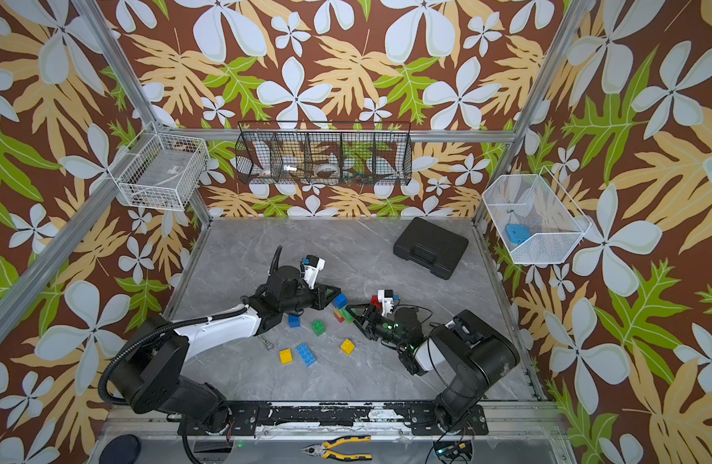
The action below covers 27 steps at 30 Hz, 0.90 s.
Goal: Assemble a fork with lego
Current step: Place the lego brick at the center of the board.
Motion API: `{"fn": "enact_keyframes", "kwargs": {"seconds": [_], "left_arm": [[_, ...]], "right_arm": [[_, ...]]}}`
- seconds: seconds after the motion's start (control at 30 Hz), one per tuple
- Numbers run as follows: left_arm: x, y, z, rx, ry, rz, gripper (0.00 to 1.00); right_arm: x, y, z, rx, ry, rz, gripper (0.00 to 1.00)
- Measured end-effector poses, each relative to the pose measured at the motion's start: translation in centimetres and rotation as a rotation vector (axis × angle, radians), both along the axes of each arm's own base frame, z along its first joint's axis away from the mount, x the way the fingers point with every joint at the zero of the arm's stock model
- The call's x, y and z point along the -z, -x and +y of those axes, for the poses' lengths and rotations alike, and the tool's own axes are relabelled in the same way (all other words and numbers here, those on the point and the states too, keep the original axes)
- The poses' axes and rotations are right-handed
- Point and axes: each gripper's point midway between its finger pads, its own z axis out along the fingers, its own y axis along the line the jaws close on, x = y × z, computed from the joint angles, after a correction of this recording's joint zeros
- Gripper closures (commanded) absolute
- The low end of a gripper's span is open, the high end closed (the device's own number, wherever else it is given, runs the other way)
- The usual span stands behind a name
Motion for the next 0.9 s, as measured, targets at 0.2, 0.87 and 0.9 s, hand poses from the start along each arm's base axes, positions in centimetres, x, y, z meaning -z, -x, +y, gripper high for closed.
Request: {"fn": "enact_keyframes", "kwargs": {"seconds": [0.2,0.87,0.9], "left_arm": [[0.0,0.0,0.0,0.0,0.0,0.0,0.83],[-1.1,-0.4,-0.3,0.01,-0.047,0.039,0.83],[-1.2,-0.5,-0.4,0.01,-0.046,0.038,0.83]], "right_arm": [[-1.0,-0.5,-0.8,0.044,0.039,-0.049,0.0],[-4.3,-2.9,-2.8,0.034,0.551,-0.39,0.0],[-4.3,-2.9,-2.8,0.033,0.559,-0.395,0.0]]}}
